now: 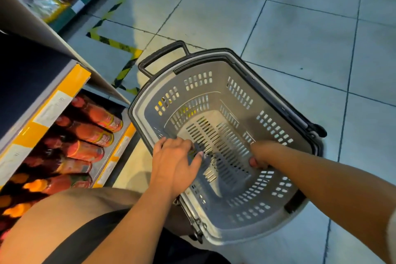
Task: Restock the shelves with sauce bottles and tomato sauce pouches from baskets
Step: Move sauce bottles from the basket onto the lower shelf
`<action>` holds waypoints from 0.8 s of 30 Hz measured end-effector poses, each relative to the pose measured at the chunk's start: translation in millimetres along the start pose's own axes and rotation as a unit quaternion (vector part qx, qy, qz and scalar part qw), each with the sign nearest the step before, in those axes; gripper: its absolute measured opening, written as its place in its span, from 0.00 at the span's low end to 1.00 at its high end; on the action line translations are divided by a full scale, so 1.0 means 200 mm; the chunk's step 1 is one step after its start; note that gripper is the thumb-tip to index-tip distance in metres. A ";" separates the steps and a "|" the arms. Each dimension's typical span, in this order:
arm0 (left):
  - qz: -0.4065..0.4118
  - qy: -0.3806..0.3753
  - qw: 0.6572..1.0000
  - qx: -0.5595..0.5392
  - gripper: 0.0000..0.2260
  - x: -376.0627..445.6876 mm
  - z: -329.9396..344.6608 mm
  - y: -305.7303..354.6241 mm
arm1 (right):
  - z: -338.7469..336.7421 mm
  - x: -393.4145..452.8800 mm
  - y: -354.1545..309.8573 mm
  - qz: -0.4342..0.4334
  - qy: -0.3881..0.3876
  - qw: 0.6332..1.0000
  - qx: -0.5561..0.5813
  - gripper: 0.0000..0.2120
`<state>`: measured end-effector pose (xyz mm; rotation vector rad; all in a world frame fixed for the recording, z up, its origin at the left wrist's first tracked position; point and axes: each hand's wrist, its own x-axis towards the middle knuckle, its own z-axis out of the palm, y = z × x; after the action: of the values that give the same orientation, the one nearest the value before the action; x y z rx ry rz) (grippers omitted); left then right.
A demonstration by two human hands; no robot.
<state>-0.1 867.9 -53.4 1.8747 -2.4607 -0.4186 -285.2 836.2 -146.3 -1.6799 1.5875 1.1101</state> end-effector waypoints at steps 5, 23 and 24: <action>0.008 0.005 0.999 -0.034 0.17 -0.01 0.01 -0.03 | 0.02 0.03 -0.01 0.004 0.035 0.999 0.018 0.13; 0.046 0.093 0.935 -0.339 0.23 -0.13 -0.26 0.03 | -0.48 -0.97 -0.41 -0.245 0.431 0.780 0.383 0.04; 0.042 0.102 0.930 -0.349 0.26 -0.15 -0.30 0.03 | -0.51 -1.03 -0.45 -0.267 0.440 0.768 0.382 0.04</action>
<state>13.7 885.8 10.1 1.4178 -1.8828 -0.8971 -167.2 865.5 68.7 -1.8890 1.5118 -0.6888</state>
